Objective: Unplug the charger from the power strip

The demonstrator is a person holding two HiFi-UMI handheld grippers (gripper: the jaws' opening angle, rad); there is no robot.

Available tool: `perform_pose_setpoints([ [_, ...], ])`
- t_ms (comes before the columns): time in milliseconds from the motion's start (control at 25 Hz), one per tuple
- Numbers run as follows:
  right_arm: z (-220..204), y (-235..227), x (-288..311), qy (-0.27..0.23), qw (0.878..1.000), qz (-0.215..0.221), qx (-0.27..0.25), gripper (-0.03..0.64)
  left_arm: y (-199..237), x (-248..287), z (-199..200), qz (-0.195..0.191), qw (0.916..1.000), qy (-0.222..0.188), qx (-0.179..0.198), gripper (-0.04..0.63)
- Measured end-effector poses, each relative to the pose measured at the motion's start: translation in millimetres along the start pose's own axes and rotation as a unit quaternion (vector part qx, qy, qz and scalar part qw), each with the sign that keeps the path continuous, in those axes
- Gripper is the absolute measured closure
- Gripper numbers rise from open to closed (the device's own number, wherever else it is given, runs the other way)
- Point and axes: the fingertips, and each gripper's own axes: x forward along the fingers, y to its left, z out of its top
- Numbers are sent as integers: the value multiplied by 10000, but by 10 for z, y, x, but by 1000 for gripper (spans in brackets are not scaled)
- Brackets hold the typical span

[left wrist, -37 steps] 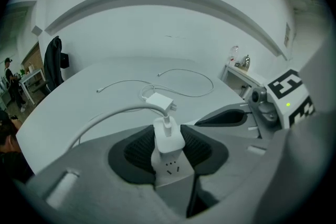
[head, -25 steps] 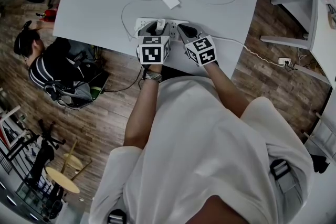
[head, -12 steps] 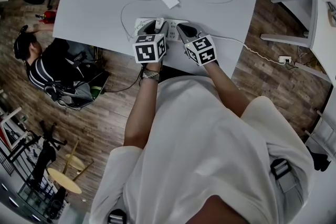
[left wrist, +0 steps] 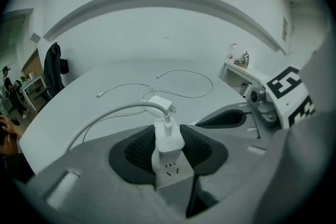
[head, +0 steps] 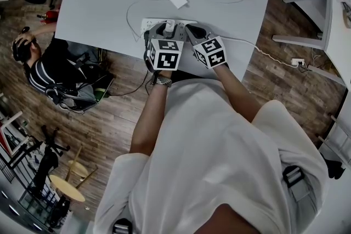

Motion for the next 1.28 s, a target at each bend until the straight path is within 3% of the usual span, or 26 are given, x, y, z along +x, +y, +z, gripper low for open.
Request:
perform_pose_setpoints([
  [80, -4, -4, -7, 2, 10000, -4, 3, 615, 4, -3, -7, -25, 9999, -28, -126, 440],
  [200, -3, 1, -8, 4, 10000, 2, 6, 615, 83, -34, -16, -210, 9961, -131, -847, 445],
  [280, -3, 1, -12, 8, 10000, -1, 1, 615, 118, -68, 11, -296, 9932, -215, -1103, 448],
  [680, -2, 2, -7, 132, 9999, -50, 52, 615, 238, -155, 160, -249, 9949, -380, -902, 448],
  [760, 15, -19, -27, 180, 9997, -86, 135, 615, 262, -168, 144, -102, 9976, -311, -612, 448],
  [840, 100, -33, -72, 82, 9995, -133, 260, 615, 299, -169, 139, 102, 9997, -199, -40, 446],
  [1000, 305, -51, -187, -83, 9990, -173, 392, 615, 325, -92, 45, 344, 9957, 128, 854, 446],
  [1280, 382, -108, -348, -28, 9985, -261, 490, 615, 186, 37, 44, 180, 9914, 122, 1293, 443],
])
